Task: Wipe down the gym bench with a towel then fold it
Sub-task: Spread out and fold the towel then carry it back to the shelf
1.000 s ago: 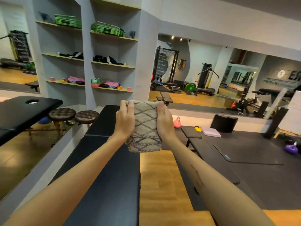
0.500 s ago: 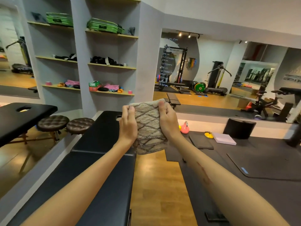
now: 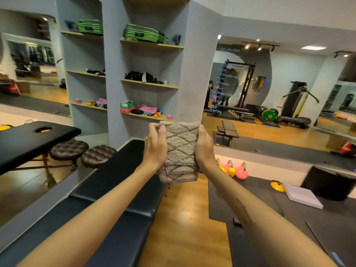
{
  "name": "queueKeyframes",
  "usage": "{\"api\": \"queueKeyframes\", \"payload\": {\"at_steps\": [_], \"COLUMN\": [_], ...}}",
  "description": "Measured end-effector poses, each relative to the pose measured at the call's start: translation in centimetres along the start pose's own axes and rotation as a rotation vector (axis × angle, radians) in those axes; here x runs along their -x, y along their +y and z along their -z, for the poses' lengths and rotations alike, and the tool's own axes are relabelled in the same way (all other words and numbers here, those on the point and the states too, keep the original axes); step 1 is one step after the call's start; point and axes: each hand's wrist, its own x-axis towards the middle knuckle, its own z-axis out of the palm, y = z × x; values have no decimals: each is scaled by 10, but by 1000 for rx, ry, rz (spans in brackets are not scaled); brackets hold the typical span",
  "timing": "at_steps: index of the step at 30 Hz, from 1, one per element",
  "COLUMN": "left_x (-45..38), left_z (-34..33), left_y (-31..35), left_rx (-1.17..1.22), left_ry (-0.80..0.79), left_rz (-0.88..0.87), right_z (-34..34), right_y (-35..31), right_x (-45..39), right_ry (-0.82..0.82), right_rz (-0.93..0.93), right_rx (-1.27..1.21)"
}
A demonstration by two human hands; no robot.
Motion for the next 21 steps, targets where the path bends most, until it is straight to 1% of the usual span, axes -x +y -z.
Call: {"api": "queueKeyframes", "payload": {"at_steps": [5, 8, 10, 16, 21], "left_x": [-74, -129, -165, -270, -342], "left_z": [-55, -90, -112, -177, -233], "left_y": [-51, -87, -110, -161, -201], "left_rx": [-16, -11, -20, -24, -40], "left_ry": [19, 19, 11, -8, 32], "left_rz": [0, 5, 20, 69, 62], "right_z": [-16, -27, -35, -50, -59], "right_y": [65, 104, 127, 187, 243], "right_x": [-91, -152, -192, -312, -404], "right_ry": [-17, -33, -47, -41, -78], "right_rz": [7, 17, -8, -22, -4], "right_rx": [-34, -12, -12, 11, -29]}}
